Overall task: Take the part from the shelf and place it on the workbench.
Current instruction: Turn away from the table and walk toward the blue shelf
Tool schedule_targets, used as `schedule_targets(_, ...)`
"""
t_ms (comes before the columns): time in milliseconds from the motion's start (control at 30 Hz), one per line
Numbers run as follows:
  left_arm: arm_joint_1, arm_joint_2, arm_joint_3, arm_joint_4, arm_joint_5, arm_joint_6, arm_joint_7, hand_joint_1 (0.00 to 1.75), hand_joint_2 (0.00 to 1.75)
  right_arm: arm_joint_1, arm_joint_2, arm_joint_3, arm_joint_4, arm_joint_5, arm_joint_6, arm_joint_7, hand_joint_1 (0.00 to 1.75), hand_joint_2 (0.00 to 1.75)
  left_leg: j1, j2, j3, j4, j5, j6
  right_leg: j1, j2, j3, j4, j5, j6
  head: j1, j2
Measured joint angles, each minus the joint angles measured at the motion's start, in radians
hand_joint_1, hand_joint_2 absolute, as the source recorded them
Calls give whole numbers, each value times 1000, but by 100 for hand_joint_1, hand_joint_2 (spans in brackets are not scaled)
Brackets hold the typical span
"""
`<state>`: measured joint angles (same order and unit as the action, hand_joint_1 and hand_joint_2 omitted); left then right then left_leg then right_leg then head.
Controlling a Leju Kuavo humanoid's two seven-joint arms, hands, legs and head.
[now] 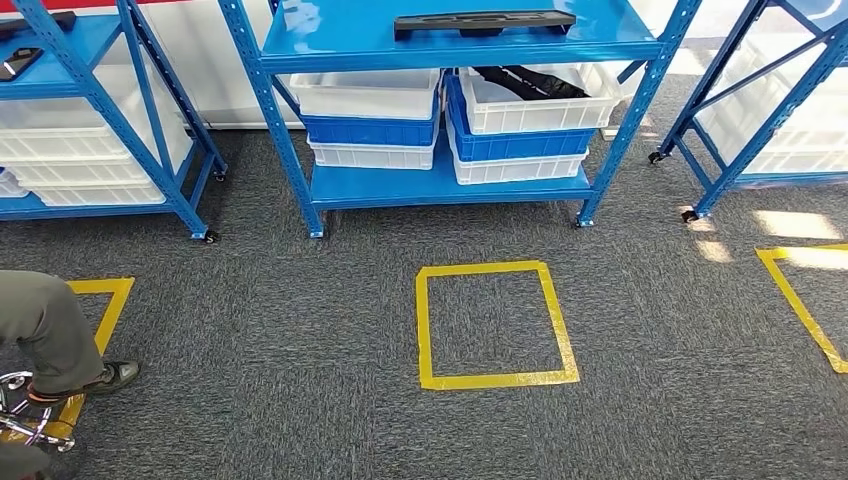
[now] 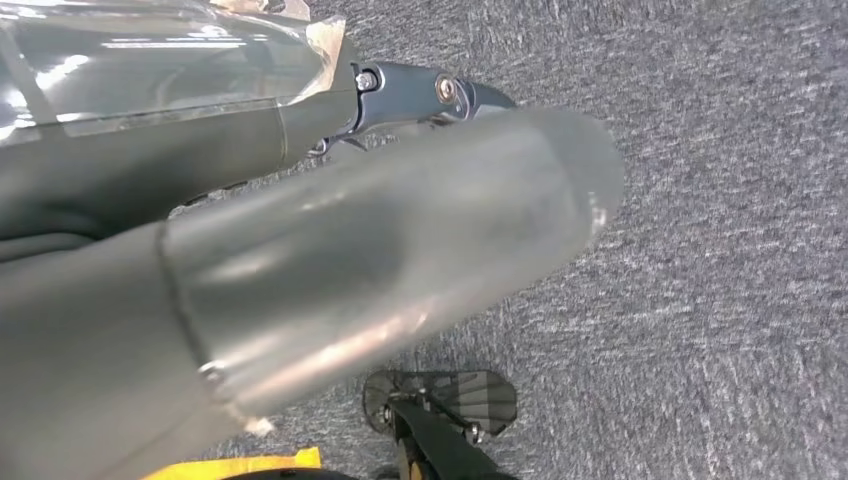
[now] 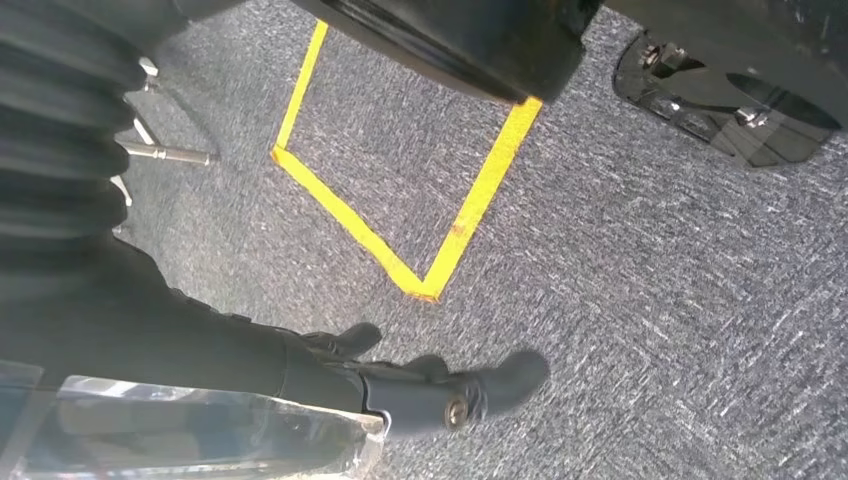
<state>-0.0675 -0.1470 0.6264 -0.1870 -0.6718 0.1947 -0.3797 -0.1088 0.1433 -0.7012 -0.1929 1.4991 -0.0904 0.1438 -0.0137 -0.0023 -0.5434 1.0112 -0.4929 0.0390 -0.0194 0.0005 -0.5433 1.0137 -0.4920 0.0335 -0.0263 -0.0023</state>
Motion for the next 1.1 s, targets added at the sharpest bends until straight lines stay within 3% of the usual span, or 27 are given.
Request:
schedule_targets(100, -1, 1, 0, 0, 0, 1, 0, 0, 0, 0, 4, 0, 0, 2, 0, 0, 0, 175, 8, 0, -25, 66, -38, -19, -11, 0, 16, -3, -6, -19, -5, 0)
schedule_targets(200, 2, 0, 0, 0, 0, 1, 0, 0, 0, 0, 4, 0, 0, 3, 0, 1, 0, 175, 21, 0, -135, 257, -105, -37, -11, -2, 27, -3, -16, -34, -10, 0)
schedule_targets(233, 2, 0, 0, 0, 0, 1, 0, 0, 0, 1, 4, 0, 0, 3, 0, 1, 0, 175, 25, 0, -164, 294, -105, -40, -11, -1, 31, -3, -20, -35, -10, 0)
schedule_targets(267, 3, 1, 0, 0, 0, 1, 0, 0, 0, 1, 4, 0, 0, 3, 0, 1, 0, 175, 28, 0, -173, 287, -80, -42, -11, 1, 37, -3, -25, -34, -10, 0)
schedule_targets(333, 3, 1, 0, 0, 0, 1, 0, 0, 0, 3, 4, 0, 0, 3, 0, 1, 0, 175, 31, 0, -138, 172, 11, -38, -13, 5, 55, -3, -38, -28, -10, 0)
schedule_targets(367, 2, 2, 0, 0, 0, 1, 0, 0, 0, 3, 5, 0, 0, 3, 0, 1, 0, 175, 30, 0, -112, 108, 45, -34, -11, 6, 62, -5, -45, -24, -10, 0)
schedule_targets(400, 2, 2, 0, 0, 0, 1, 0, 0, 0, 4, 5, 0, 0, 3, 0, 1, 0, 175, 27, 0, -90, 60, 60, -29, -9, 6, 65, -6, -51, -19, -10, 0)
schedule_targets(533, 2, 2, 0, 0, 1, 1, 0, 0, 0, 5, 4, 0, 0, 4, 0, 2, 0, 175, 16, 1, -63, 16, 43, -6, -3, 1, 73, -20, -64, 3, -9, 0)
schedule_targets(600, 2, 1, 0, 0, 1, 2, 0, 0, 0, 5, 2, 0, -1, 5, 0, 2, 0, 175, 19, 2, -43, -5, 44, 8, -2, -1, 62, 22, -84, 5, -7, 0)
schedule_targets(700, 1, 1, 0, 0, 3, 4, 0, 0, 0, -3, 0, 0, -1, 6, 1, -1, 0, 175, 19, 5, -22, -13, 34, 22, 1, -1, -40, 209, -145, -3, -2, 0)
schedule_targets(733, 1, 0, 0, 0, 3, 4, 1, 0, 0, -7, -1, 0, -1, 6, 1, -1, 0, 175, 18, 5, -16, -13, 28, 23, 2, -1, -69, 251, -151, -1, -2, 0)
schedule_targets(767, 1, 0, 0, 0, 4, 4, 1, 0, 0, -10, -1, 0, -1, 6, 1, -2, 0, 175, 17, 5, -8, -13, 22, 23, 3, -2, -82, 260, -140, 6, -2, 0)
schedule_targets(800, 2, -1, 0, 0, 4, 4, 2, 0, 0, -10, -1, 0, -1, 6, 1, -1, 0, 175, 17, 3, 1, -12, 16, 21, 2, -2, -77, 231, -113, 16, -1, 0)
schedule_targets(867, 3, -2, 1, 0, 5, 4, 2, 0, 0, -6, -2, 0, -1, 8, 2, 0, 0, 175, 16, -1, 17, -9, 1, 13, -3, -4, -37, 109, -40, 34, 1, 0)
schedule_targets(900, 3, -2, 2, 0, 6, 4, 2, 0, 0, -4, -2, 0, -1, 8, 2, 1, 0, 175, 14, -3, 21, -5, -7, 7, -3, -4, -20, 55, -16, 34, 3, 0)
schedule_targets(967, 3, -2, 3, 0, 7, 6, 2, 0, 0, -1, -2, 0, -1, 8, 3, 1, 0, 175, 8, -2, 22, 0, -18, -2, -1, -3, -5, 10, -2, 17, 1, 0)
schedule_targets(1067, 1, -2, 6, 0, 11, 9, 2, 0, 0, -2, 2, 0, -1, 12, 3, 0, 0, 175, 12, 0, 20, 8, -29, -11, -5, 1, 3, 6, -6, -6, -2, 0)
schedule_targets(1100, 1, -2, 7, 0, 11, 10, 2, 0, 0, -1, 3, 0, -1, 13, 3, -1, 0, 175, 15, 0, 9, 34, -42, -17, -7, 1, 7, 5, -8, -12, -2, 0)
